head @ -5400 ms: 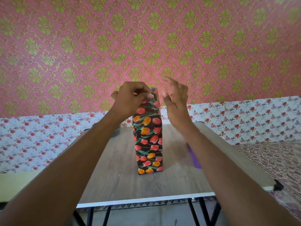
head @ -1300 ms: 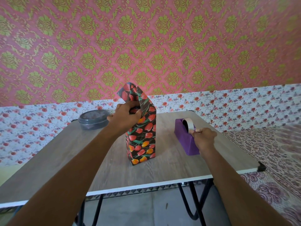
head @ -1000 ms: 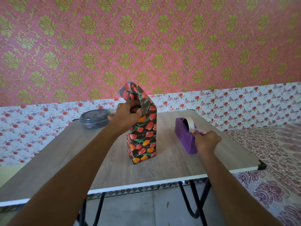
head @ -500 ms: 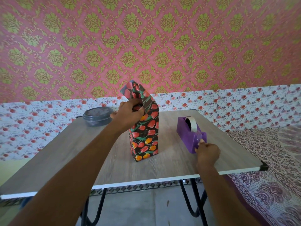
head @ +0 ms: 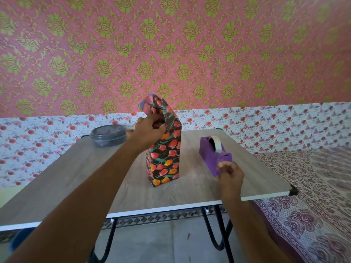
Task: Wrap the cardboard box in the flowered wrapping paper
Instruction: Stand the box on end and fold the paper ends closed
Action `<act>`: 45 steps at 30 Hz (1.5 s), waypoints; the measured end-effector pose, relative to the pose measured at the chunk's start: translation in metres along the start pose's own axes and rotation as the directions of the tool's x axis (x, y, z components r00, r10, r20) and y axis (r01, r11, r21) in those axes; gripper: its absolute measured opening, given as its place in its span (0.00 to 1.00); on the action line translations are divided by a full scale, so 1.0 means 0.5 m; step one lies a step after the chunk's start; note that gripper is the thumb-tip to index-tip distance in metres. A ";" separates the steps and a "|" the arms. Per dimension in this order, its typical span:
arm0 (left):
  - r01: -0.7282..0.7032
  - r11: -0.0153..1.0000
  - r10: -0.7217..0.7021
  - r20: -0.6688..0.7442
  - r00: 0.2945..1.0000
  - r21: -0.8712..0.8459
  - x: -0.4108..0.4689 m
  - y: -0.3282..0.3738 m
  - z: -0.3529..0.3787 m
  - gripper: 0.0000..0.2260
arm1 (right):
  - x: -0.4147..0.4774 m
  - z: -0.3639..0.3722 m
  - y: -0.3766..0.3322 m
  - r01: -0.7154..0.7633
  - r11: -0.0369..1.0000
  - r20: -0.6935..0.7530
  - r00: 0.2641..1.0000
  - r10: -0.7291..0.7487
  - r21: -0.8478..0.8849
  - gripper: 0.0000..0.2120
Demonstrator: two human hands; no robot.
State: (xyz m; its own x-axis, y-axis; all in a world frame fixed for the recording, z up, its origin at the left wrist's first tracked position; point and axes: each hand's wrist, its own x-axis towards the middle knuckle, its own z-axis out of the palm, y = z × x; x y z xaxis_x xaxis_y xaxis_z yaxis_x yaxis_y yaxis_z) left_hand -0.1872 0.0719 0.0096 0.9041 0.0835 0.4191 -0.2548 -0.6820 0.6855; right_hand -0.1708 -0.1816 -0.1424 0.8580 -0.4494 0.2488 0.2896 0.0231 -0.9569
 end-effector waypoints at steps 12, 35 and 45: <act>-0.009 1.000 0.012 -0.142 0.990 0.018 0.006 -0.003 0.015 0.22 | -0.025 0.183 -0.411 0.591 0.745 0.361 0.652 -0.666 0.308 0.06; 0.113 0.993 -0.117 -0.333 0.936 -0.030 -0.010 0.032 0.055 0.26 | -0.015 0.237 -0.414 0.845 -0.239 0.782 0.288 -0.553 -0.479 0.27; 0.140 0.990 -0.142 -0.319 0.937 -0.028 -0.015 0.044 0.052 0.26 | 0.020 0.256 -0.409 0.840 -0.184 0.811 0.399 -0.428 -0.511 0.31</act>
State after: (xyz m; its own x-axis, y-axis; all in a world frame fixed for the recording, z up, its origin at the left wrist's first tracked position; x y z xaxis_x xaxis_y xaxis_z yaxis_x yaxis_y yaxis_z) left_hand -0.1907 0.0371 0.0060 0.7738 0.4068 0.4856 -0.1353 -0.6427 0.7541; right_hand -0.1671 -0.0766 0.0750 0.5626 0.5346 0.6306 0.4505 -0.8378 0.3084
